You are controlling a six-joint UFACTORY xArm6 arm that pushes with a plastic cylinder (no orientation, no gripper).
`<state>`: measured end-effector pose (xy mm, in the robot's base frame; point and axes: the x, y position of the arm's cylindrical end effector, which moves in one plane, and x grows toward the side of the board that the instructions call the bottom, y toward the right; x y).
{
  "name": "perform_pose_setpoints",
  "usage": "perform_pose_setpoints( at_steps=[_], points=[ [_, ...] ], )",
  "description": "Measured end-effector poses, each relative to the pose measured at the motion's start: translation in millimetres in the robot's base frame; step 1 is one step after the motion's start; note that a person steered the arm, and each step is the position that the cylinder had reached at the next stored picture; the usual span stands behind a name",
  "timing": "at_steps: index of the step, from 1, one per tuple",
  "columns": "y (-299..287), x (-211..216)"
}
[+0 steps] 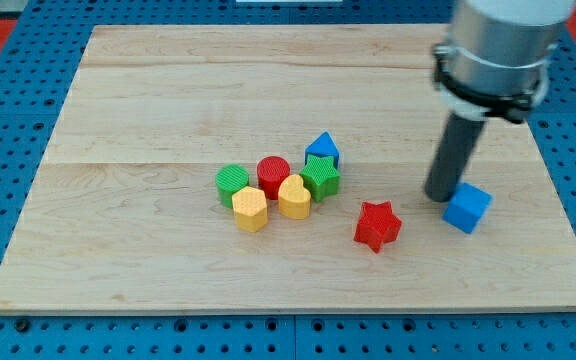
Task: Move the blue cube closer to the right of the red star
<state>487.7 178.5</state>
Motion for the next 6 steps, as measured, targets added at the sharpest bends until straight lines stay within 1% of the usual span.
perform_pose_setpoints(
  at_steps=[1, 2, 3, 4, 5, 6],
  points=[
    [-8, -19],
    [48, -34],
    [63, -7],
    [53, 20],
    [20, 25],
    [24, 12]
  ],
)
